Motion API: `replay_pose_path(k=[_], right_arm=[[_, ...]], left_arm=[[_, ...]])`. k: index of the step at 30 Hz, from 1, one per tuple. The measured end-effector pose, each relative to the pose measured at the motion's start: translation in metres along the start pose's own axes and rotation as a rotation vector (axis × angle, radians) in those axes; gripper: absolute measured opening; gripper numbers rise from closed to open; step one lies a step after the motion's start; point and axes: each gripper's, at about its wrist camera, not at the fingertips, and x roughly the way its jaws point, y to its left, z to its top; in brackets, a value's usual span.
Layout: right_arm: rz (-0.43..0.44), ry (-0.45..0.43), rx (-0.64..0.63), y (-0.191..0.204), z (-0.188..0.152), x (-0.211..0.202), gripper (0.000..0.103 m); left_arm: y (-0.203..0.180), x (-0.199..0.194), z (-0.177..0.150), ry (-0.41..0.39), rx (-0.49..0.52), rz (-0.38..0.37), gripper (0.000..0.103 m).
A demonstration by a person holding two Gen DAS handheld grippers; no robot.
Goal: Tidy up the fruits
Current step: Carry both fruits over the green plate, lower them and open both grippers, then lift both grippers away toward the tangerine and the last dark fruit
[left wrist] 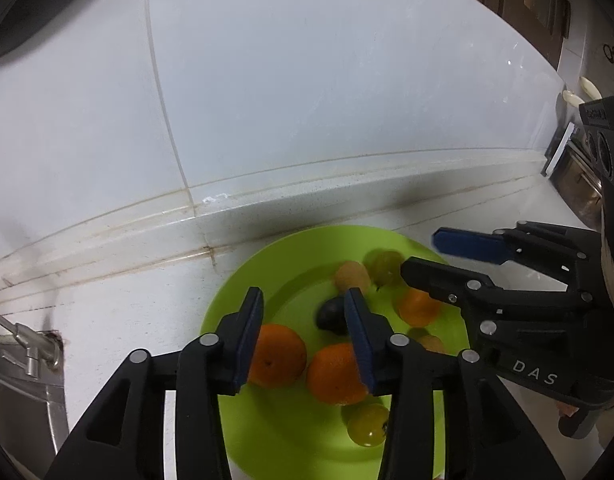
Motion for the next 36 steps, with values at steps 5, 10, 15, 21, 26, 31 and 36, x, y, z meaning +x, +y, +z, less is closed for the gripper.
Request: replay_pose_path(k=[5,10,15,21,26,31,36], right_arm=[[-0.029,-0.026,-0.002,0.002,-0.002,-0.012,0.039],[-0.049,-0.054,-0.019,0.008,-0.007,-0.032,0.039],[-0.053,-0.093,-0.020,0.016,-0.012,-0.061,0.039],[-0.082,-0.153,-0.020,0.027,-0.021,-0.099,0.039],[-0.095,-0.178,-0.018,0.036,-0.031,-0.124,0.048],[-0.108,-0.191,-0.019,0.046,-0.046,-0.144,0.048],[-0.126,-0.202,-0.011,0.056,-0.064,-0.163,0.053]], left_arm=[[-0.003,-0.020,-0.002,-0.023,0.009,0.038,0.048],[-0.007,-0.049,-0.006,-0.057,0.011,0.055,0.055],[-0.010,-0.082,-0.011,-0.101,0.010,0.051,0.059],[-0.018,-0.118,-0.023,-0.157,0.038,0.065,0.066],[-0.024,-0.141,-0.037,-0.189,0.055,0.055,0.069],[-0.030,-0.162,-0.052,-0.210,0.074,0.050,0.073],[-0.036,-0.176,-0.068,-0.228,0.090,0.045,0.078]])
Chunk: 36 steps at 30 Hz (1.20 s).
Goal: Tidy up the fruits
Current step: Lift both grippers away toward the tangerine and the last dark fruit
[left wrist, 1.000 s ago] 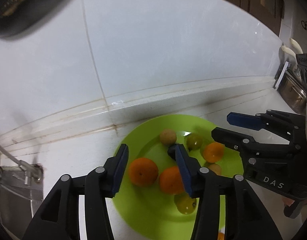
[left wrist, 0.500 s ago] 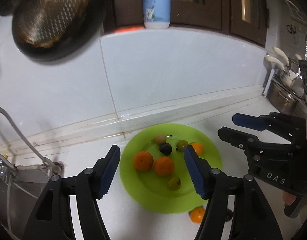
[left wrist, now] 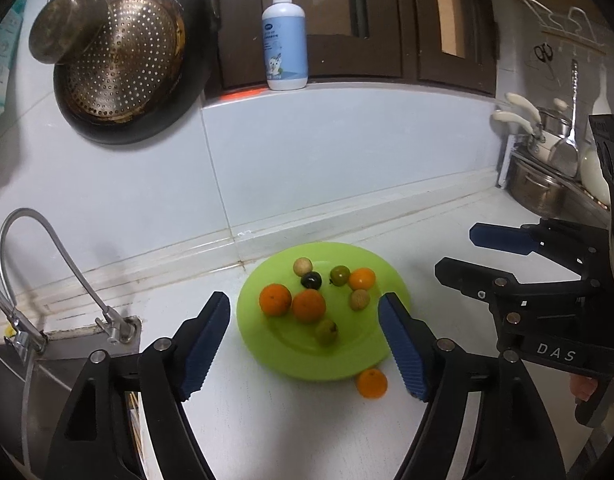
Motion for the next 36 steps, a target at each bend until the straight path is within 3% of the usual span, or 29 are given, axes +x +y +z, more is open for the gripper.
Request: replay_pose_path(k=[10,26,36], right_arm=[[-0.009,0.043,0.029,0.006,-0.035,-0.015,0.053],[0.006,0.185,0.012,0.016,-0.083,0.007,0.053],[0.021,0.250,-0.027,0.022,-0.099,0.028,0.053]], left_arm=[[-0.012,-0.006,-0.033,0.006,0.045,-0.024,0.081],[-0.021,0.013,-0.083,0.065,0.128,-0.109,0.080],[-0.020,0.040,-0.097,0.123,0.152,-0.143,0.078]])
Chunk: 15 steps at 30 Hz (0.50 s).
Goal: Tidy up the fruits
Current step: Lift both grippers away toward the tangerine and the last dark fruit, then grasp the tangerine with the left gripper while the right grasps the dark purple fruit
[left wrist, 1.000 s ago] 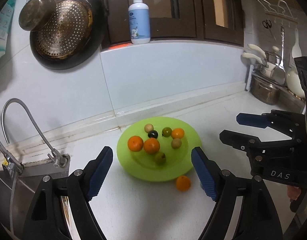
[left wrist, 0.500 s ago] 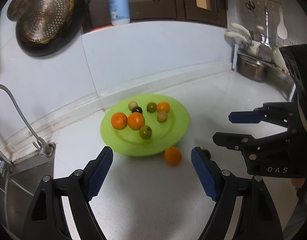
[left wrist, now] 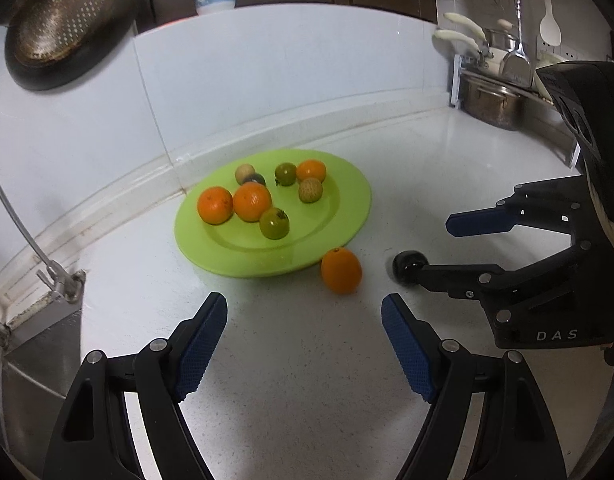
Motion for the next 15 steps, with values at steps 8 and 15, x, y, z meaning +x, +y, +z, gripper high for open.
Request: replay_pose_path(k=[8,15], right_arm=[[0.004,0.031,-0.012,-0.003,-0.002,0.017,0.053],[0.031,0.036,0.017,-0.011,-0.003,0.025,0.048]], left_arm=[[0.007,0.025,0.005,0.050,-0.057,-0.070,0.066],[0.004,0.048,0.014,0.096,-0.118,-0.127,0.057]])
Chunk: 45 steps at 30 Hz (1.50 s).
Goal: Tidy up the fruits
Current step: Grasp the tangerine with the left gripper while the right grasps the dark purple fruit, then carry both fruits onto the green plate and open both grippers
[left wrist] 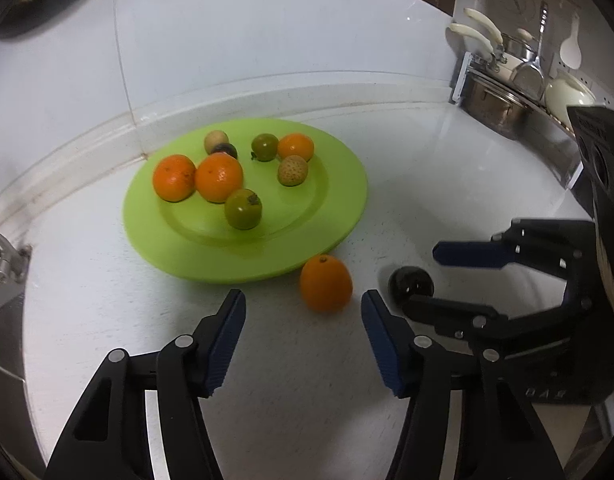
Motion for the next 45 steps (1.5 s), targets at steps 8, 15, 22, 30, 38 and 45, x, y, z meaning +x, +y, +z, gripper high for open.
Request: replay_pose_path(k=[8,15,22,30,38,45], right_arm=[[0.059,0.007,0.038,-0.009,0.001,0.008,0.041],[0.131,0.017,0.057,-0.012,0.003,0.015,0.033],[0.150,0.016,0.069,-0.010,0.004,0.016,0.029],[0.131,-0.004,0.062,-0.009,0.002,0.008,0.027],[0.125,-0.042,0.061,-0.008,0.004,-0.009,0.027],[0.102,-0.099,0.042,0.000,0.008,-0.032,0.027]], left_arm=[[-0.004,0.019,0.006,0.035,-0.024,-0.030,0.046],[-0.003,0.028,0.006,0.061,-0.061,-0.042,0.031],[-0.003,0.023,0.004,0.060,-0.069,-0.033,0.031],[-0.005,0.007,0.000,0.041,-0.071,0.009,0.031],[-0.009,-0.018,-0.004,0.008,-0.107,0.038,0.031],[-0.012,-0.042,-0.006,-0.025,-0.133,0.079,0.031]])
